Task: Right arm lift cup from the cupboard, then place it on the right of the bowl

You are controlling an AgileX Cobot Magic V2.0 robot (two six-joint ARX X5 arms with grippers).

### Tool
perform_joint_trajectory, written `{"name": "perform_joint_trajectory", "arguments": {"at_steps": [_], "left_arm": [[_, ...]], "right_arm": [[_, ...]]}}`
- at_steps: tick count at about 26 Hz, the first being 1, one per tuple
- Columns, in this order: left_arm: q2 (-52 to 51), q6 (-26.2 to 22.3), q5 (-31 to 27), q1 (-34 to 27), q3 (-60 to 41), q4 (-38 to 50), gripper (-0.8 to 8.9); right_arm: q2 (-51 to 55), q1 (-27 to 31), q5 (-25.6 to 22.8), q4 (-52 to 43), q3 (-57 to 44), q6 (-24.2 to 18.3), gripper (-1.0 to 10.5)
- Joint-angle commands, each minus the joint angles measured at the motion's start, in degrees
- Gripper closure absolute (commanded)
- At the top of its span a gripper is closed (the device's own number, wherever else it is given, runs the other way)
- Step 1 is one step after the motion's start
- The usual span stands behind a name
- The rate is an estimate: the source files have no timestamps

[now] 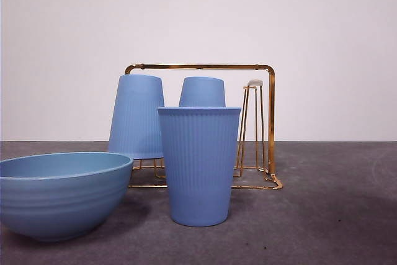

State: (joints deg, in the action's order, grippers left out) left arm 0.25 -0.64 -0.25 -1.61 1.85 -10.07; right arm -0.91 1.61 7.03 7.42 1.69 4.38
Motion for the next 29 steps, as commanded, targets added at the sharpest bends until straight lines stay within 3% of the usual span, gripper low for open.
{"name": "perform_joint_trajectory", "arguments": {"at_steps": [1,5,29], "left_arm": [[-0.07,0.04,0.02,-0.02,-1.14,0.90,8.08],[-0.07,0.04,0.02,-0.02,-1.14,0.90,8.08],[-0.07,0.04,0.02,-0.02,-1.14,0.92,8.08]], "right_arm": [[0.70,0.02,-1.40,-1.36,-1.07,-0.68,9.3],[0.70,-0.44,-1.86,2.40,-1.05,-0.70,9.3],[0.70,-2.73,-2.56,1.46,-0.98,-0.74,9.3]]}}
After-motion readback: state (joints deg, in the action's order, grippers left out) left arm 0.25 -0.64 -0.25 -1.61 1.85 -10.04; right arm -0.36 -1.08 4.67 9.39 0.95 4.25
